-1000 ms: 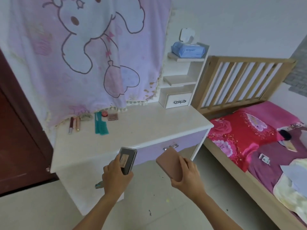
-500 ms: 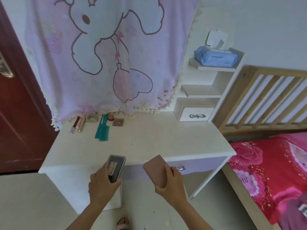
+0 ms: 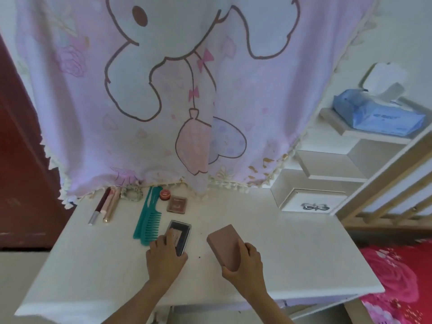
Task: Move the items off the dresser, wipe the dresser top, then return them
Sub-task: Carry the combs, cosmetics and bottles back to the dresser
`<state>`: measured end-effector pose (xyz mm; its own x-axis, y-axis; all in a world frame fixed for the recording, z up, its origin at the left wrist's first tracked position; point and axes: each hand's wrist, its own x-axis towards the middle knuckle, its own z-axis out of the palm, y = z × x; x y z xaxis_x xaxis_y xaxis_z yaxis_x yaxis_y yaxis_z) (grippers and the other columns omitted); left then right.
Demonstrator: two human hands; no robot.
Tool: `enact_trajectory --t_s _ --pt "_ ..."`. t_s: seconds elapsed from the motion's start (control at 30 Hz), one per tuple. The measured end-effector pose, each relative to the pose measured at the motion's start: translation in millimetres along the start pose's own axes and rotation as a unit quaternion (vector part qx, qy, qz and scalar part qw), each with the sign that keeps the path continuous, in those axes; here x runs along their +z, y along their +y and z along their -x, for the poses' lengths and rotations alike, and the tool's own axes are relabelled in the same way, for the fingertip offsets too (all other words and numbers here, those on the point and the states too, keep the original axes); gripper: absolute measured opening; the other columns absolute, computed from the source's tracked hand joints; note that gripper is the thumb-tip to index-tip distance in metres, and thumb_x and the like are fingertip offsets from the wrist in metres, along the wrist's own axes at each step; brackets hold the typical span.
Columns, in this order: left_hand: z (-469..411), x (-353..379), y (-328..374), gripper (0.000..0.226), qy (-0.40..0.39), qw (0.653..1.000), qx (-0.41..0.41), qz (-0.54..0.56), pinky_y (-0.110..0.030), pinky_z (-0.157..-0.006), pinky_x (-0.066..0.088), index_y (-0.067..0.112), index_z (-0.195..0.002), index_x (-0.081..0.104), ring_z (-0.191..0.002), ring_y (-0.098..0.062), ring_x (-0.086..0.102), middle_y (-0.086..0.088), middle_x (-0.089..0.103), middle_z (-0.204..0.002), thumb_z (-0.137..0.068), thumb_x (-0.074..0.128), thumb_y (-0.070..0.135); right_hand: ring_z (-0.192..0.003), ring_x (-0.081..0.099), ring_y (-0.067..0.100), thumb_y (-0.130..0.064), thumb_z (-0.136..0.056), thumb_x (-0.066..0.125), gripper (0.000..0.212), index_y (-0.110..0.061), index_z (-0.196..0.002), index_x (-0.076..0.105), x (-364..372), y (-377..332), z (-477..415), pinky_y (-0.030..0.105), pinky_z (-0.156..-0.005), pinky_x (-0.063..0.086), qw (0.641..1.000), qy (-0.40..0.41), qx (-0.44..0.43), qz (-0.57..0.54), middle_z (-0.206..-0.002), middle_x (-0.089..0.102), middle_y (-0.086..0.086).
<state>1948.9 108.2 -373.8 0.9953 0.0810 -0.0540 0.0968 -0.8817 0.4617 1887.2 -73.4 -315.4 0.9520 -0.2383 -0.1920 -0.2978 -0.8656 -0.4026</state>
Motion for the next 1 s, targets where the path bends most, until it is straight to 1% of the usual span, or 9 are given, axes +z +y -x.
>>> enact_trajectory --t_s 0.1,0.17,0.33,0.57,0.63,0.7,0.8,0.87,1.0 --pt "-13.4 12.3 -2.3 0.076 -0.006 1.000 0.013 -0.017 -0.039 -0.065 0.051 0.004 -0.117 0.056 -0.082 -0.036 0.059 -0.019 0.063 -0.093 -0.051 0.082 0.032 -0.122 0.033 0.021 -0.052 -0.062 0.047 0.089 -0.019 -0.141 0.021 10.5 -7.9 -13.3 0.027 -0.101 0.032 0.999 -0.013 0.022 -0.026 -0.138 0.031 0.004" --pt "-19.3 17.1 -0.1 0.076 0.001 1.000 0.008 -0.019 -0.037 -0.056 0.051 0.003 -0.106 0.060 -0.069 -0.035 0.059 -0.018 0.063 -0.080 -0.040 0.086 0.029 -0.122 0.034 0.020 -0.049 -0.067 0.055 0.085 -0.019 -0.140 0.022 14.9 -10.8 -19.1 0.026 -0.100 0.032 0.999 -0.024 0.027 -0.038 -0.137 0.032 0.004" --pt "-31.7 18.9 12.4 0.074 -0.009 1.000 -0.008 -0.009 -0.037 -0.054 0.050 0.003 -0.100 0.062 -0.066 -0.036 0.057 -0.020 0.061 -0.078 -0.035 0.088 0.029 -0.121 0.035 0.020 -0.052 -0.058 0.042 0.087 -0.019 -0.137 0.025 16.1 -16.5 -39.5 0.027 -0.098 0.033 0.998 -0.052 0.035 -0.029 -0.134 0.034 0.002" --pt "-43.2 20.1 16.5 0.088 -0.030 0.999 -0.027 -0.026 -0.039 -0.050 0.053 0.004 -0.093 0.067 -0.065 -0.037 0.063 -0.023 0.065 -0.083 -0.017 0.091 0.043 -0.123 0.034 0.022 -0.041 -0.077 0.058 0.073 -0.023 -0.139 0.022 14.9 -26.5 -78.4 0.029 -0.101 0.032 0.995 -0.082 0.025 -0.049 -0.136 0.032 0.004" --pt "-41.5 17.8 15.2 0.092 -0.031 0.998 -0.032 -0.039 -0.042 -0.053 0.054 0.007 -0.099 0.062 -0.071 -0.040 0.065 -0.024 0.066 -0.088 -0.023 0.089 0.052 -0.123 0.035 0.024 -0.042 -0.078 0.059 0.072 -0.022 -0.138 0.024 15.8 -33.0 -88.6 0.030 -0.100 0.032 0.994 -0.088 0.024 -0.059 -0.135 0.033 0.005" --pt "-35.9 12.4 7.1 0.082 -0.031 0.998 -0.029 -0.043 -0.047 -0.059 0.055 0.012 -0.107 0.051 -0.082 -0.042 0.065 -0.022 0.066 -0.097 -0.047 0.078 0.061 -0.122 0.036 0.024 -0.043 -0.078 0.059 0.071 -0.020 -0.137 0.026 19.9 -39.1 -95.9 0.030 -0.100 0.033 0.993 -0.094 0.023 -0.065 -0.134 0.035 0.006" --pt "-22.3 4.3 -18.6 0.061 -0.024 0.998 -0.035 -0.043 -0.048 -0.066 0.054 0.014 -0.112 0.048 -0.099 -0.039 0.058 -0.020 0.064 -0.107 -0.084 0.026 0.064 -0.119 0.038 0.025 -0.044 -0.078 0.059 0.067 -0.019 -0.134 0.031 28.3 -46.5 -105.3 0.032 -0.098 0.035 0.993 -0.092 0.022 -0.065 -0.132 0.037 0.007" --pt "-12.3 -0.1 -41.4 0.069 -0.032 0.996 -0.058 -0.056 -0.049 -0.069 0.054 0.011 -0.111 0.050 -0.102 -0.038 0.053 -0.021 0.063 -0.111 -0.090 0.009 0.061 -0.117 0.039 0.027 -0.045 -0.079 0.058 0.064 -0.017 -0.132 0.033 35.2 -50.8 -110.6 0.032 -0.096 0.035 0.995 -0.079 0.019 -0.051 -0.131 0.037 0.009" --pt "-5.4 -17.4 -75.3 0.076 -0.047 0.988 -0.113 -0.092 -0.051 -0.069 0.054 0.007 -0.110 0.060 -0.099 -0.041 0.061 -0.020 0.063 -0.114 -0.091 0.009 0.059 -0.113 0.041 0.029 -0.044 -0.078 0.059 0.061 -0.014 -0.127 0.037 49.5 -58.5 -115.4 0.031 -0.093 0.036 0.999 -0.040 0.020 -0.027 -0.127 0.038 0.011"
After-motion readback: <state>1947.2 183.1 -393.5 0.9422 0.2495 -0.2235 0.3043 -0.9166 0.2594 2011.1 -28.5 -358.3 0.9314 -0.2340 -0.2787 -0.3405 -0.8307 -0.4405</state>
